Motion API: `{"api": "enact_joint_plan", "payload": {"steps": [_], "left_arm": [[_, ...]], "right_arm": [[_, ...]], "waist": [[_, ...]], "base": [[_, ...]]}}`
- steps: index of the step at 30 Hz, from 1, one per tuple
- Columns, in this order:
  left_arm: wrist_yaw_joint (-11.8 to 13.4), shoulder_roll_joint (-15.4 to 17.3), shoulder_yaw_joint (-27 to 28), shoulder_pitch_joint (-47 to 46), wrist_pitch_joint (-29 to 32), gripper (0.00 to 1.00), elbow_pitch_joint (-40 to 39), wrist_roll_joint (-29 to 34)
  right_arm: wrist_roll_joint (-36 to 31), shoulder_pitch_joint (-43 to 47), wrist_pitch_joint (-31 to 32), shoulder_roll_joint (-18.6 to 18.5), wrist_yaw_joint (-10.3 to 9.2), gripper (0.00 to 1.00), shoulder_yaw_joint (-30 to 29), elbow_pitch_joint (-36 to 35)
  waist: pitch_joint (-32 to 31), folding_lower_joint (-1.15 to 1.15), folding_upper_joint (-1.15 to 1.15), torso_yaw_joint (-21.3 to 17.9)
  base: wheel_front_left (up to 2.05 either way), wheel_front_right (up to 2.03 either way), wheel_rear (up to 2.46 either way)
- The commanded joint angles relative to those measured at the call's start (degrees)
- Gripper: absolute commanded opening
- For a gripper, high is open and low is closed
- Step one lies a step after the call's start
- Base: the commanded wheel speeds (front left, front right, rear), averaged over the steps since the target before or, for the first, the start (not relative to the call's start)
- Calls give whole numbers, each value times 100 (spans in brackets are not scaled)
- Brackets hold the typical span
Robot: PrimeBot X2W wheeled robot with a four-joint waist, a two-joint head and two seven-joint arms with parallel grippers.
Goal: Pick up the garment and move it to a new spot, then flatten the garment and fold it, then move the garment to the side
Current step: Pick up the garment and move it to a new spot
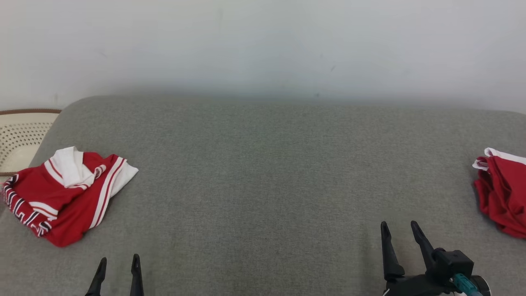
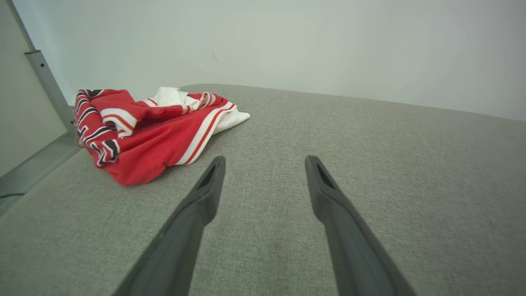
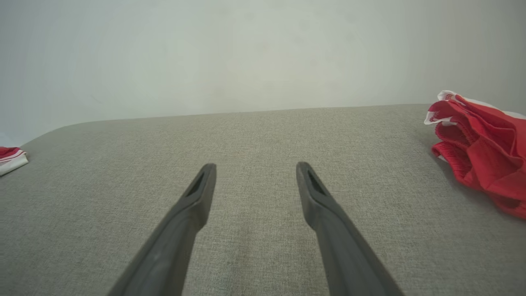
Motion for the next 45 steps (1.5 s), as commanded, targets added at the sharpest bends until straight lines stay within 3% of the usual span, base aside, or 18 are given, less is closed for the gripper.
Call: {"api": "enact_joint_plan", "payload": {"steps": [1,27,35,45], "left_arm": [[23,-1,20,28,-8,100,16,41],[207,0,399,59,-7,100,48,-98],[158,-1,496,65,-7,100,49,-147],[-23,-2,568,-400,-7,100,91,-405]], "right_arm": [[9,83,-2,12,2,100,6,-17],[42,-268,-2,-10,2,100,673,157],[56,-335,-1,-26,2,100,806,165],[35,-506,-1,-209,2,100,838,86]], "waist": [[25,0,0,192],[312,0,0,1790],[360,0,0,1941],[796,0,0,1763]], "base": [[0,0,0],[0,0,0],[0,0,0],[0,0,0]]}}
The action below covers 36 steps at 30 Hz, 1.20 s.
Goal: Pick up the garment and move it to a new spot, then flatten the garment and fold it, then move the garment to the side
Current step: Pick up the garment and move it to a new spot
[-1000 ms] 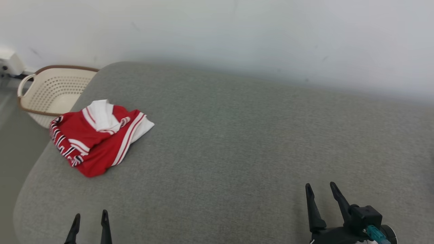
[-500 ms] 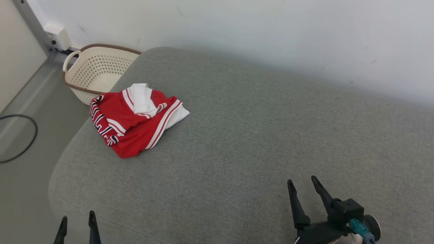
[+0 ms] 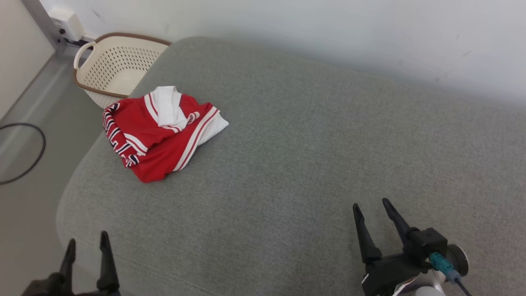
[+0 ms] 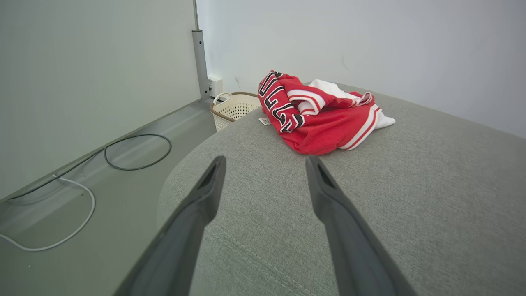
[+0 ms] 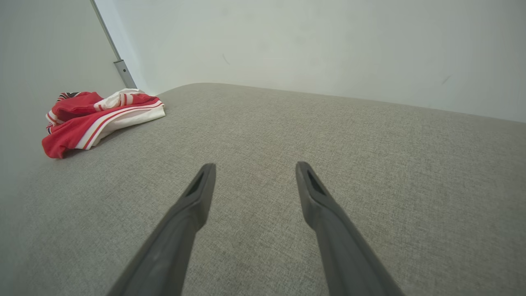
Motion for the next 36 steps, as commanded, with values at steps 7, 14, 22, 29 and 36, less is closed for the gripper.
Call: {"api": "enact_joint_plan", "payload": {"steps": [7,14,22,29,36], "left_arm": [[-360,52,473,-891,-7,100,435,4],[-596,437,694,-1935,-7,100,1087,165],[-749,944,776,-2934,-7,100,2032,226],[-725,1070,708,-3238,-7,100,2570,353],[-393,1031,808,-3314,-7,100,2876,452]], "right_arm": [[-28,-307,-1,-230,2,100,56,-140],[-76,-493,-1,-431,2,100,117,-311],[-120,-614,-1,-666,2,100,15,-605],[-106,-659,0,-675,2,100,-69,-686],[-85,-682,1,-620,1,100,-109,-672]], "waist": [[664,0,-1,-449],[1120,0,-1,-816],[1609,0,-1,-1243],[1802,0,-1,-1453],[1866,0,-1,-1552]], "base": [[0,0,0],[0,0,0],[0,0,0],[0,0,0],[0,0,0]]}}
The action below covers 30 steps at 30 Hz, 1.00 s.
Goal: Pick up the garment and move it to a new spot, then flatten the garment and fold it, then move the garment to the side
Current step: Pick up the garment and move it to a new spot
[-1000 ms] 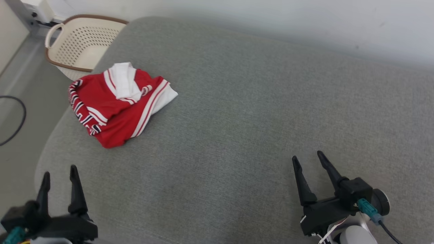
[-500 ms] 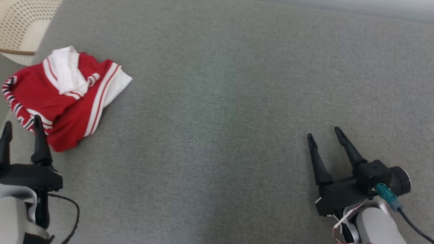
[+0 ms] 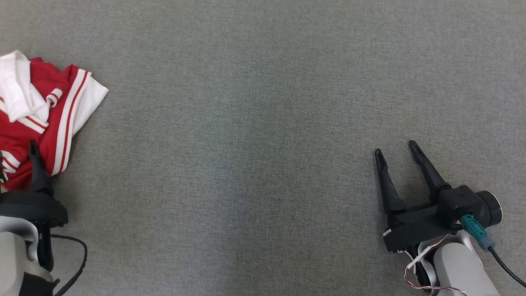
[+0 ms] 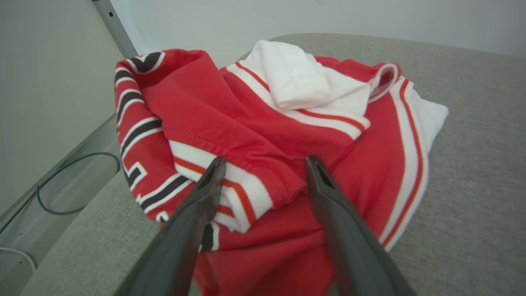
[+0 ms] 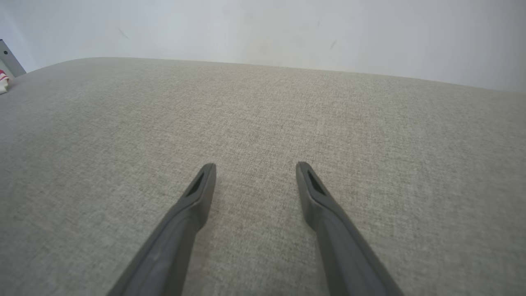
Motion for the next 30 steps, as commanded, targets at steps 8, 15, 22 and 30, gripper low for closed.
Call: {"api": "enact_joint_plan", "payload": {"steps": [8,15,22,30], "left_arm": [[41,-9,41,-63,-7,0,56,30],[7,-189,24,191,-9,0,-1071,106],[-310,-629,-328,351,-7,0,-2324,74],[-495,-971,-1590,294,-7,0,-2734,-134]], "right_arm": [[73,-56,7,48,0,100,-19,144],[99,19,6,106,1,100,4,223],[164,98,3,124,1,100,78,317],[264,114,3,265,1,100,171,450]], "waist": [[9,0,0,-57],[-154,0,0,-14],[-512,0,0,-48],[-847,0,0,-312]], "base": [[0,0,0],[0,0,0],[0,0,0],[0,0,0]]}}
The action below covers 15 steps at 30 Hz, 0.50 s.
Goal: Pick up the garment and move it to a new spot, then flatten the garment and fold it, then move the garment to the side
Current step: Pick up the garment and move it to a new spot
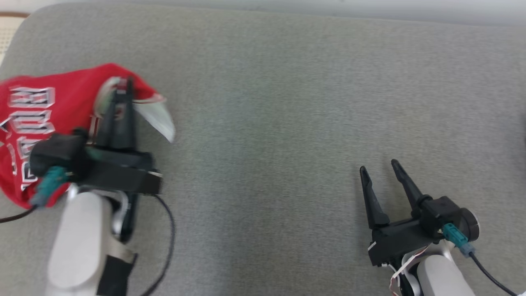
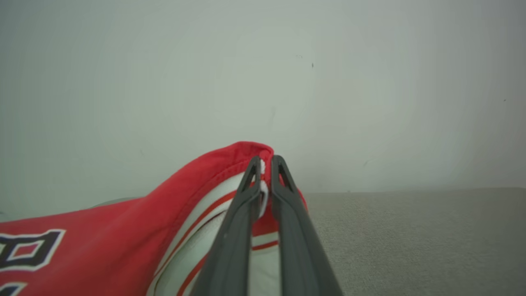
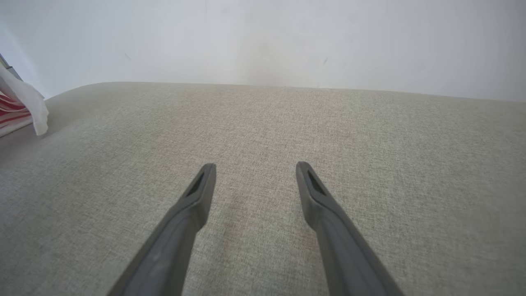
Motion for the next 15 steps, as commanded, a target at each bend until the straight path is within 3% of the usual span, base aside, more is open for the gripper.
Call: {"api": "enact_joint_plan", "payload": {"steps": [1,8,15], "left_arm": [[-27,-35,-299,-25,-7,0,24,-152],[-38,-58,-1541,-415,-8,0,505,-847],[44,-54,-2338,-608,-7,0,948,-1253]], "right_arm": [[40,64,0,52,2,100,11,29],[97,35,0,238,2,100,50,27],[146,-53,-2,430,2,100,282,-23]], "waist": [[-147,0,0,-229],[-144,0,0,-903],[-91,0,0,-1801]], "base": [[0,0,0],[0,0,0],[0,0,0]]}}
